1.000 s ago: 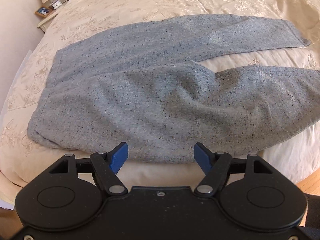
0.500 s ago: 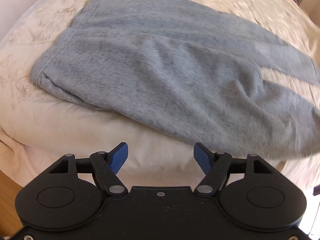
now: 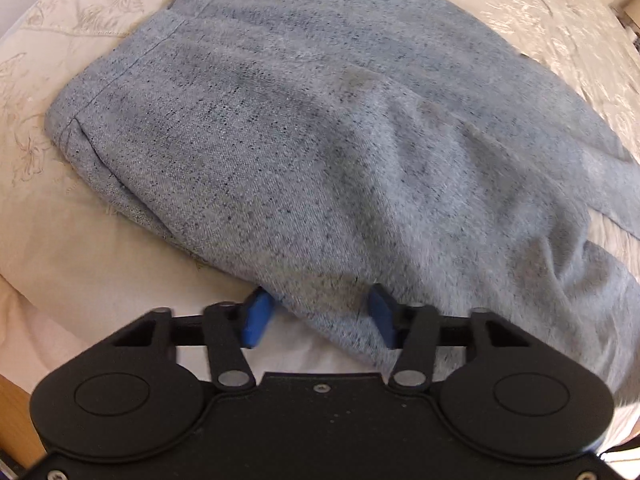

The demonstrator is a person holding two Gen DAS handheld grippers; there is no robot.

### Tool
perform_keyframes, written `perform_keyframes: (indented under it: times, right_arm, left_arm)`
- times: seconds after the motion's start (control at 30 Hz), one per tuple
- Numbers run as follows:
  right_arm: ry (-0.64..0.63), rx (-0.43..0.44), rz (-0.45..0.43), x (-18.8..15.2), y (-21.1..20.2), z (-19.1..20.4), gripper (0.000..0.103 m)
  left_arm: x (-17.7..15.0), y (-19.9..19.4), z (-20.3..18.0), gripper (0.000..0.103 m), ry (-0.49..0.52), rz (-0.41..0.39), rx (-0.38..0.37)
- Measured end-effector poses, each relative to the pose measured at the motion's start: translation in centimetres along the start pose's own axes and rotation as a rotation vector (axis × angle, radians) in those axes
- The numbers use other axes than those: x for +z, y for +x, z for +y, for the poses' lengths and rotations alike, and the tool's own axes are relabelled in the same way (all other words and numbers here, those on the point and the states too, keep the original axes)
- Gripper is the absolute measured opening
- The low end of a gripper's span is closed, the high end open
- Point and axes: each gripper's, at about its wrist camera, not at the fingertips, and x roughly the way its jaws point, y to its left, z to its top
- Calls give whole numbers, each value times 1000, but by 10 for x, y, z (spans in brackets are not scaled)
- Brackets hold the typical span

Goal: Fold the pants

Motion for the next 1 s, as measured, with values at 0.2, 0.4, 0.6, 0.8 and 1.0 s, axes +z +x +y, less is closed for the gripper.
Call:
perform_keyframes:
  times: [0.2,0.4,0.6,0.8,1.0]
  right_arm:
    - [33,33,21,13,2,-5,6]
    - [82,122,-9,47,-20,-10,5]
    - [104,159,21,58,-41,-23,5]
    - [165,128,165,49,-5,-36,5]
    - [105,190,129,87,10,-11,5]
  left_arm:
    - [12,-34,0,8,-87,-66,-6]
    - [27,-104,-10,7,-83,-207,8]
    - [12,-118,-11,6,-124,-180,87]
    - [9,-116,-23,0,-157,-162,163]
    - [56,-135,-65,0,6,-301,191]
